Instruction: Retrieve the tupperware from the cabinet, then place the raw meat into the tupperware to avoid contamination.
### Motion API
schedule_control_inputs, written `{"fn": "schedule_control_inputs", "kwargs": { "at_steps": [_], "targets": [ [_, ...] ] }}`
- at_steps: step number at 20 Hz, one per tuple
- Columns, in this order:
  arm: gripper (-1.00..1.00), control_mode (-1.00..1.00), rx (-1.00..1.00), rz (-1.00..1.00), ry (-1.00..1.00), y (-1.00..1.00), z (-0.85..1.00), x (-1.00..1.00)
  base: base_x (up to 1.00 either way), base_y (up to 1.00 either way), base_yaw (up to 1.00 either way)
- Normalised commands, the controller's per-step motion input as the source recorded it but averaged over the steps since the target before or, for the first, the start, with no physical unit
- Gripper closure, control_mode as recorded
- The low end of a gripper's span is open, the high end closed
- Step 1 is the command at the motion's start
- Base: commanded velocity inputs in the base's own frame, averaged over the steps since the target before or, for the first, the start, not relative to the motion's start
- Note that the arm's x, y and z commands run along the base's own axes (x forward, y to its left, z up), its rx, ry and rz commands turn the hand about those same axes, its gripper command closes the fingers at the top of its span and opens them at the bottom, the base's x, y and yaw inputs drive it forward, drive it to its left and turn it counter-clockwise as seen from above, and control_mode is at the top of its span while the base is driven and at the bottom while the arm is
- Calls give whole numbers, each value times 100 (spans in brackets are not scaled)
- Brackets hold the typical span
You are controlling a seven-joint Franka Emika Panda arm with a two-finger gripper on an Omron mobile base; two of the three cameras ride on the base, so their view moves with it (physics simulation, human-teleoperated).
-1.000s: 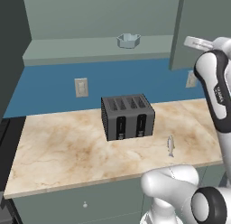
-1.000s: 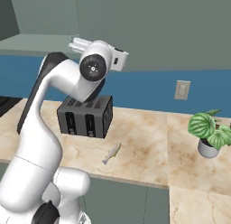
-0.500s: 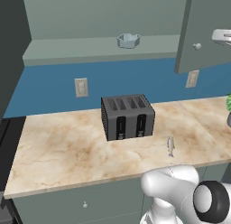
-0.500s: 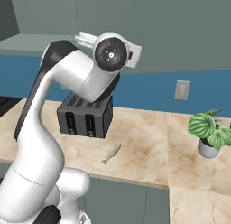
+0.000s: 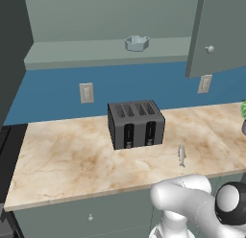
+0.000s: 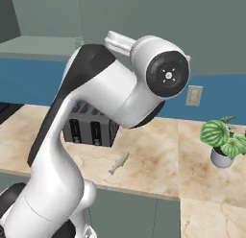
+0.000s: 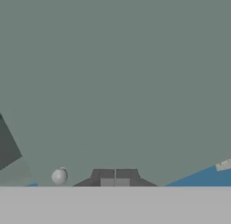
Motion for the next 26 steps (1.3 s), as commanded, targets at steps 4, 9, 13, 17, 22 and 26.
{"fn": "schedule_control_inputs", "kwargs": {
  "at_steps": [4, 9, 13, 17, 22, 26],
  "targets": [
    [100, -100, -1, 2, -6, -15, -1, -57, 0, 0, 0],
    [-100, -100, -20, 9, -6, 45, -14, -51, 0, 0, 0],
    [-100, -100, -25, 9, -5, 82, -11, -30, 0, 0, 0],
    [-100, -100, -27, 7, -4, 91, -13, -16, 0, 0, 0],
    [-100, -100, -29, 5, -5, 89, -15, -11, 0, 0, 0],
    [-100, -100, -31, 2, -6, 94, -21, -6, 0, 0, 0]
  ]
}}
